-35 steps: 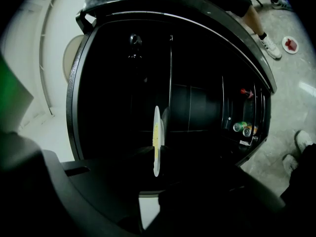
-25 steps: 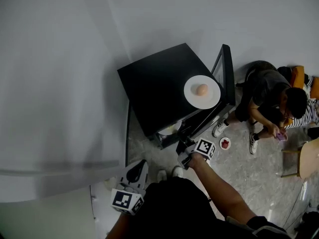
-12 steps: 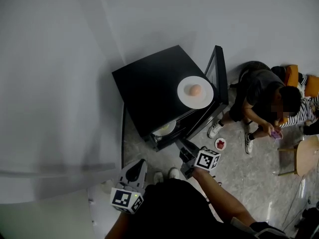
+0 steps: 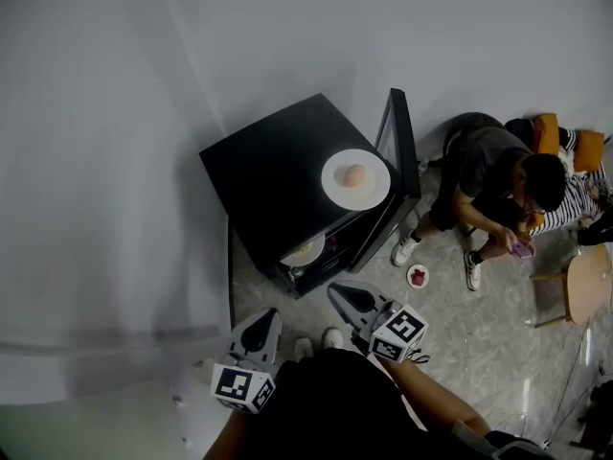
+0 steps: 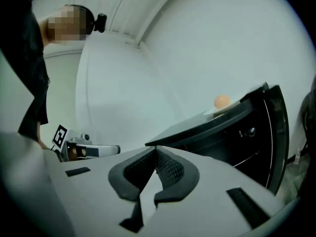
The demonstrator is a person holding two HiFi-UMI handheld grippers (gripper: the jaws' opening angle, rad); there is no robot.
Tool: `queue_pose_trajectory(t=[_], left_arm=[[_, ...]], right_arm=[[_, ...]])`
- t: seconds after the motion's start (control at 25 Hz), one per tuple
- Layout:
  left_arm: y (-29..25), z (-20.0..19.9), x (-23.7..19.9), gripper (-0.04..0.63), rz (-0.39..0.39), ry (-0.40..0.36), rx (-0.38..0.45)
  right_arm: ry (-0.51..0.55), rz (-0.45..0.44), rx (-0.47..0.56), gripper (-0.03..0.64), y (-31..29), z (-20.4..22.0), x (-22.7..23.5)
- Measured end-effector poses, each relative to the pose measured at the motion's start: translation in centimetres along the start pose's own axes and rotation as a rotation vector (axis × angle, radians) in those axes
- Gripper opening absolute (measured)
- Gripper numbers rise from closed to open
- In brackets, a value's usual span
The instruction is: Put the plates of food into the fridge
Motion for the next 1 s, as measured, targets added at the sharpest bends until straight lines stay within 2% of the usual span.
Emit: queue_pose_trajectory(t=[0.16,0.24,0.32,0.36,0.56,0.64,0.76,0.8,0.92,1.0], left_arm=[[-0.3,-0.1,0.7,0.023,0.024,-0.036,0.013],[-0.3,-0.3,1.0,0.023,0.036,-0.058,0.035],[-0.4,-0.8,1.0,0.023,0.040,-0.031,0.061],[-0.4,-1.0,1.0,0.023,0.042,-0.016,0.068],[-1.1,-1.1,1.3,0.023,0.066,-0.027,0.076],[-1.4,-1.3,1.7,0.023,0.085,-0.042,0.088],[-2.0,-1.7,1.9,0.024,0.098,-0.050,0.098],[-2.2,-1.8,1.8,0.023,0.097,-0.044,0.095],[-2.4,-2.1,1.5,0.023,0.089,-0.021,0.091],[-2.5,-2.1,1.3,0.024,0.087,-0.021,0.089]], right_arm=[[0.129,-0.042,-0.054,0.026,-0.3,-2.1,-2.5],[0.229,-0.076,-0.079,0.026,-0.7,-3.5,-4.0],[0.335,-0.072,-0.081,0.026,-0.9,-4.8,-5.3],[0.354,-0.060,-0.073,0.026,-0.9,-5.3,-5.8],[0.307,-0.068,-0.105,0.026,-0.6,-5.3,-6.5],[0.335,-0.046,-0.140,0.026,-0.2,-5.2,-6.5],[0.430,-0.041,-0.239,0.026,-0.1,-5.3,-6.3],[0.430,-0.046,-0.224,0.026,-0.1,-5.5,-6.3],[0.356,-0.015,-0.081,0.026,-0.2,-6.5,-5.3],[0.311,0.014,-0.049,0.028,0.2,-6.9,-4.1]])
Point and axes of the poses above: the fingertips, and each gripper's own axes: y backward along the fingers, x to its right, z out of its underside, the point moved 6 cm from there along y, backward along the fingers, and after that the axes turned 15 degrees about -z, right-handed, at the moved point
